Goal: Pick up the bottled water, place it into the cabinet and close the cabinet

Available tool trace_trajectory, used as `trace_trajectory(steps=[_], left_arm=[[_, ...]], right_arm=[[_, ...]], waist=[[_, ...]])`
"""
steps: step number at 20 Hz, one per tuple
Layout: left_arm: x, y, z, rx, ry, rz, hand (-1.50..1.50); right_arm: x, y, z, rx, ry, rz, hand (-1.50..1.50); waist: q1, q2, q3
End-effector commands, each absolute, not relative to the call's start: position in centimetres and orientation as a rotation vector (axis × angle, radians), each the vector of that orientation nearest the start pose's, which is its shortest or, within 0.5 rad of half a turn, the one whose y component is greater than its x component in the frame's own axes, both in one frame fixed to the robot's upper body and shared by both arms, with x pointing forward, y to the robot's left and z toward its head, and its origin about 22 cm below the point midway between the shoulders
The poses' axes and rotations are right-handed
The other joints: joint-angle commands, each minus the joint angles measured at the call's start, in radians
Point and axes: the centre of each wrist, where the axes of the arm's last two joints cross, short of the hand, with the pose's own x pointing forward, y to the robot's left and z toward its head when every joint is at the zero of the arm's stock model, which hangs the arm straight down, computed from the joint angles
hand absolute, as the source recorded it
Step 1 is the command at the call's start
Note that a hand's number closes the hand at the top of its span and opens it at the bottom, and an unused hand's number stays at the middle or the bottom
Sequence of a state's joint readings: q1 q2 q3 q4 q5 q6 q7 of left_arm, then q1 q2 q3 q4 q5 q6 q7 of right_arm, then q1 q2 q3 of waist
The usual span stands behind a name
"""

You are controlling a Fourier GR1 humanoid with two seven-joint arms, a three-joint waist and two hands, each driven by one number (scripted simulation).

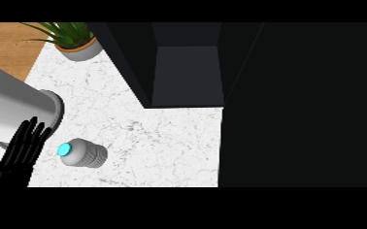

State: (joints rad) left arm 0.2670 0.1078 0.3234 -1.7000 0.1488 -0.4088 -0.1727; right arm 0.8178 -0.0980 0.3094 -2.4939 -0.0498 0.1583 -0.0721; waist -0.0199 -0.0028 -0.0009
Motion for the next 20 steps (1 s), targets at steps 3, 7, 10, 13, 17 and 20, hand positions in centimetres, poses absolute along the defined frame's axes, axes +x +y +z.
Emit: trace_trajectory(steps=[3,7,10,13,17,20], left_arm=[[16.4,36.4,-5.1,0.012,-1.648,0.026,-1.5],[16.5,34.9,-8.7,0.023,-1.645,0.056,-1.5],[17.5,35.4,-10.2,0.067,-1.659,0.074,-1.5],[17.5,35.3,-12.2,0.065,-1.625,0.077,-1.5],[18.2,35.4,-13.7,-0.067,-1.614,0.094,-1.5],[18.2,35.4,-14.3,-0.135,-1.59,0.091,-1.5]], right_arm=[[4.2,-23.2,14.7,0.158,-1.839,0.092,-1.5],[4.0,-22.6,14.3,0.155,-1.844,0.059,-1.5],[3.6,-22.8,15.1,0.14,-1.854,0.068,-1.5],[3.5,-23.7,12.7,0.148,-1.837,0.075,-1.5],[3.3,-22.7,13.7,0.171,-1.836,0.07,-1.5],[2.7,-23.1,13.5,0.189,-1.833,0.065,-1.5]], waist=[[0.001,0.002,0.0],[0.001,0.002,-0.001],[-0.002,0.003,-0.002],[-0.006,0.002,-0.001],[-0.007,0.004,-0.002],[-0.005,0.002,-0.001]])
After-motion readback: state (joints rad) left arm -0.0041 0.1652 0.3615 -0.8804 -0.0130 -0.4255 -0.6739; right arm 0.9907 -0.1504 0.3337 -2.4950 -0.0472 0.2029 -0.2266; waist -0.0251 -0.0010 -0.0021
